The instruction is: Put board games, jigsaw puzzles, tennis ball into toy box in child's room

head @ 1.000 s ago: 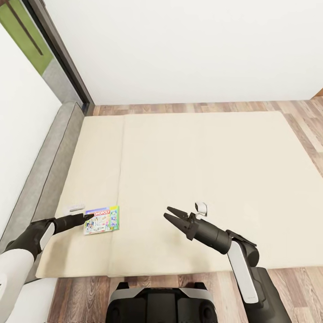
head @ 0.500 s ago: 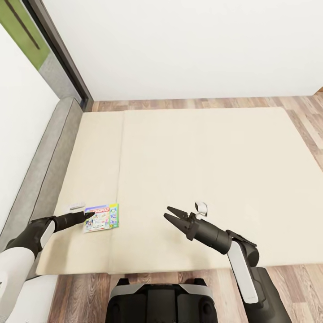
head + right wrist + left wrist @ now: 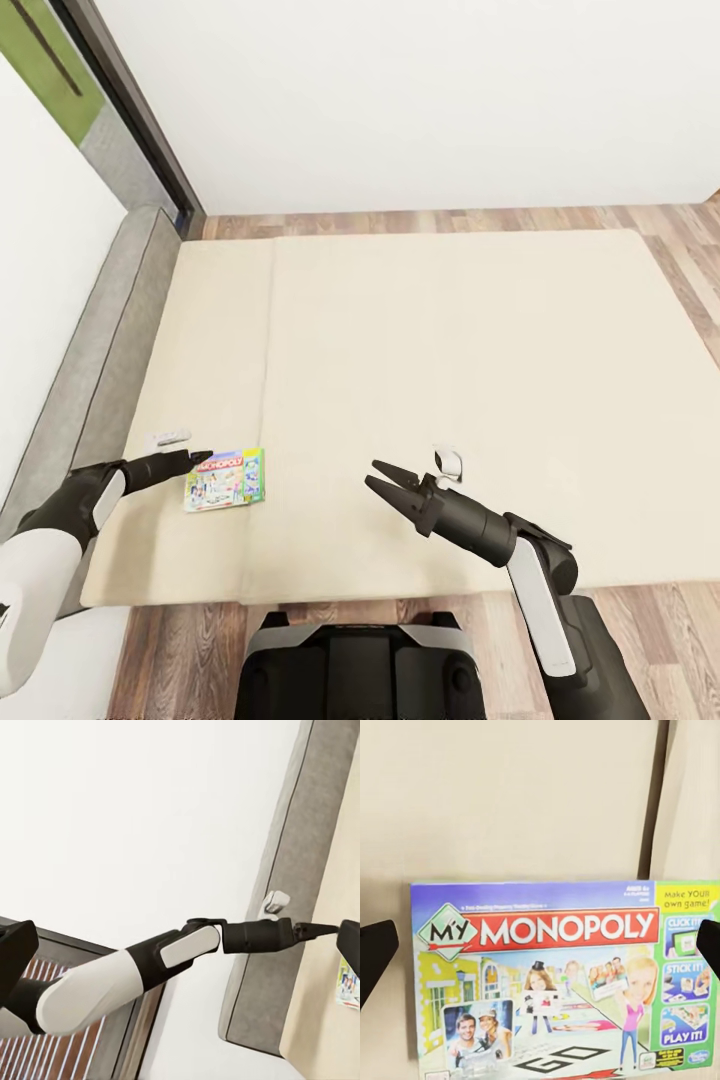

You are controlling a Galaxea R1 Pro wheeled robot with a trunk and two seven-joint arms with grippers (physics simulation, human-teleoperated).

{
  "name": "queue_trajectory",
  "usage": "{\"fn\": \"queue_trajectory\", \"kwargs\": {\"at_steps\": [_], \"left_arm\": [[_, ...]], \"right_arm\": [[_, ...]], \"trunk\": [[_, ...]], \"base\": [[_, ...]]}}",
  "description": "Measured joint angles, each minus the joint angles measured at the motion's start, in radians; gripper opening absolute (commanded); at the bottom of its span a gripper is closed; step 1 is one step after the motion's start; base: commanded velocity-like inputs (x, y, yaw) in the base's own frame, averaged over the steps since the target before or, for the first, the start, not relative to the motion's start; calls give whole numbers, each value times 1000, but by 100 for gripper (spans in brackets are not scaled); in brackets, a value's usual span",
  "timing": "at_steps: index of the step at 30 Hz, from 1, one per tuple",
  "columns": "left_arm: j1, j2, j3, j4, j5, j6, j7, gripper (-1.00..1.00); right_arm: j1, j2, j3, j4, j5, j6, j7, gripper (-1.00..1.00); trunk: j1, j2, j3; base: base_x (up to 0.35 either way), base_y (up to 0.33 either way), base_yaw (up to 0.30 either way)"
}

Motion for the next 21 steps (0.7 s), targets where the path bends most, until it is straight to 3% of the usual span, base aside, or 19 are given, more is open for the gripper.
{"fn": "queue_trajectory", "kwargs": {"at_steps": [21], "left_arm": [[-3,-1,-2,0,-1,-11,-1,100]], "right_arm": [[1,0,2,0,2,-2,0,100]], "trunk": [[0,0,-35]], "base": [[0,0,0]]}}
